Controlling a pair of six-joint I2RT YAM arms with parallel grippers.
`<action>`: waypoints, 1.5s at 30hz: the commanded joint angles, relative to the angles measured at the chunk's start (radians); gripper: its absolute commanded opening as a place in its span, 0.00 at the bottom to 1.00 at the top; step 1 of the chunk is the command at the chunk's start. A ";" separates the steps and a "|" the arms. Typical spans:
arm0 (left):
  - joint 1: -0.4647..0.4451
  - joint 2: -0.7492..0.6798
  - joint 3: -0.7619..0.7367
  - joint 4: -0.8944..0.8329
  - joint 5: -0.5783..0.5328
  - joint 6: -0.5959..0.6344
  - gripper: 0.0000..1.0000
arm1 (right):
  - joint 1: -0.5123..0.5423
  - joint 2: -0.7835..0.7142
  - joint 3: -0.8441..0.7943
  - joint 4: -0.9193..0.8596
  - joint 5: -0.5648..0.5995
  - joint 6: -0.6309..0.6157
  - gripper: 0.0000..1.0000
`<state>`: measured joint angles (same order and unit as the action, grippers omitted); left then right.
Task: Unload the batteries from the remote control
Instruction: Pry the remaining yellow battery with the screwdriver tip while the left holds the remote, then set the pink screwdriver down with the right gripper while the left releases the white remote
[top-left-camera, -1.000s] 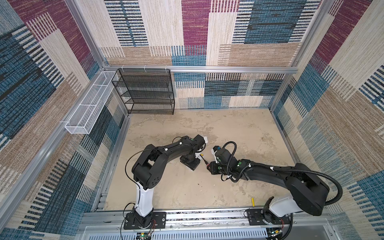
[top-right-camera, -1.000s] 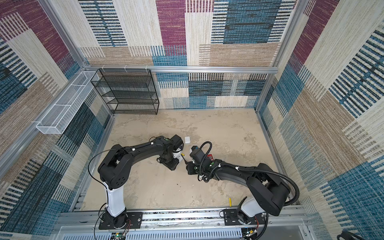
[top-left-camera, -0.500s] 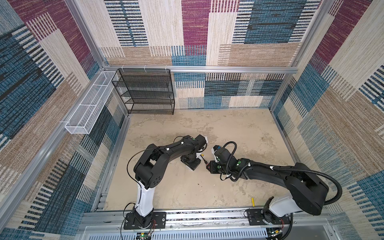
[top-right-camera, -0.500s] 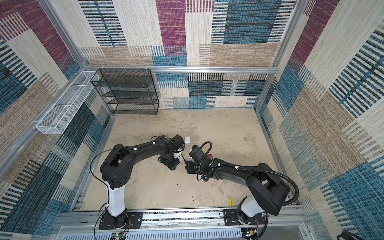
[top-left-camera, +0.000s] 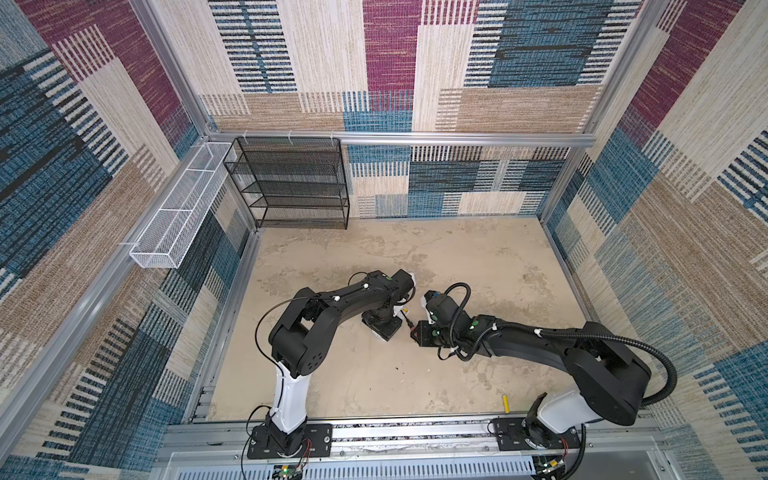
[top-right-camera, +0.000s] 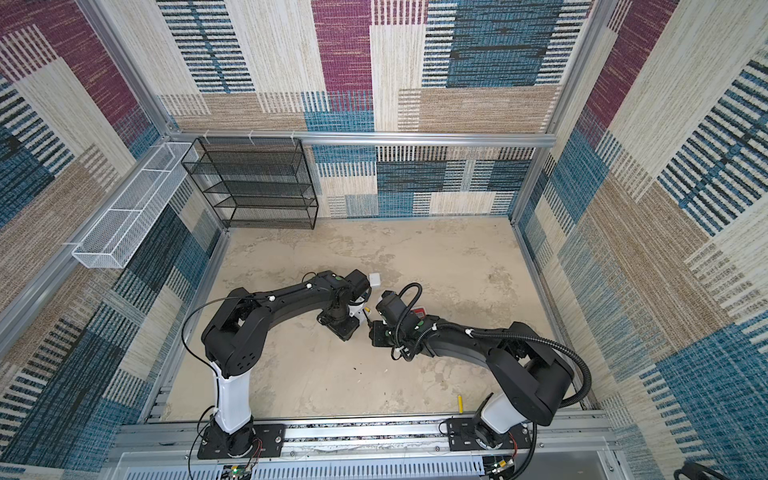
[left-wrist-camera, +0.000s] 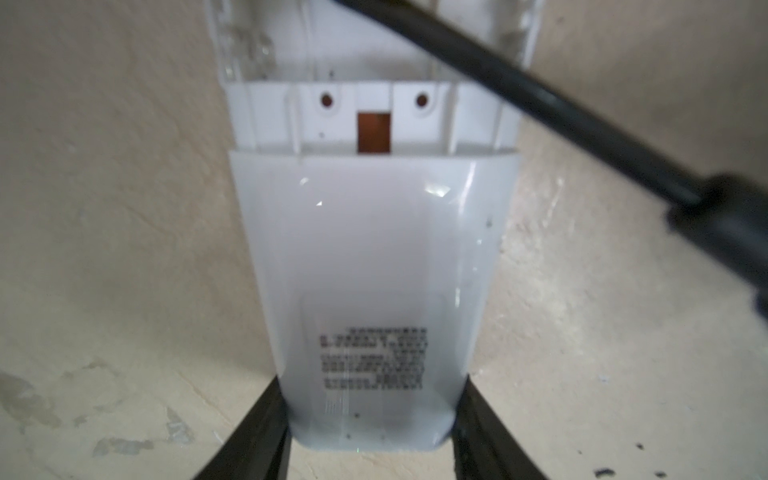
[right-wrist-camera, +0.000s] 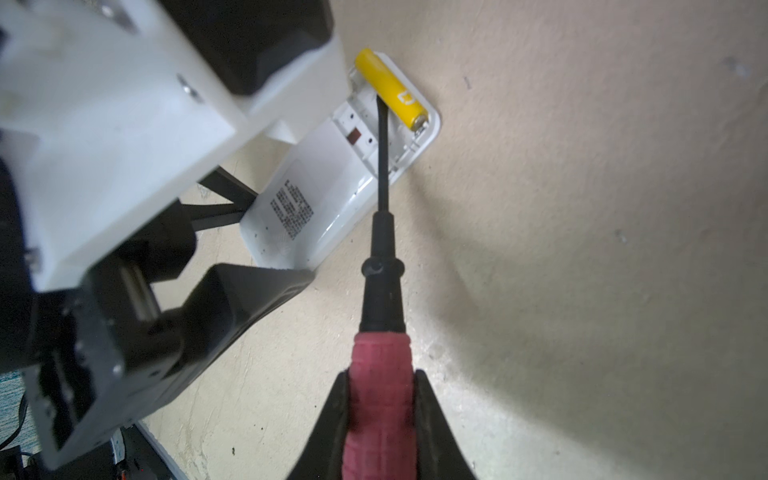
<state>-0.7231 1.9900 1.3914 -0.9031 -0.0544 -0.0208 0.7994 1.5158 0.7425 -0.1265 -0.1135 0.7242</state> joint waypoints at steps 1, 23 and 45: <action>-0.011 0.001 0.004 0.033 0.062 0.045 0.33 | 0.000 0.004 -0.013 0.012 0.024 0.024 0.00; -0.012 0.010 0.009 0.021 0.077 0.042 0.33 | 0.001 -0.003 -0.163 0.185 0.052 -0.023 0.00; -0.009 0.009 0.015 -0.008 0.048 0.042 0.33 | 0.000 0.000 -0.181 0.246 0.051 -0.045 0.00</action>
<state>-0.7269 1.9930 1.3987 -0.9058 -0.0578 -0.0219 0.8009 1.5265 0.5598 0.1776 -0.0948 0.6682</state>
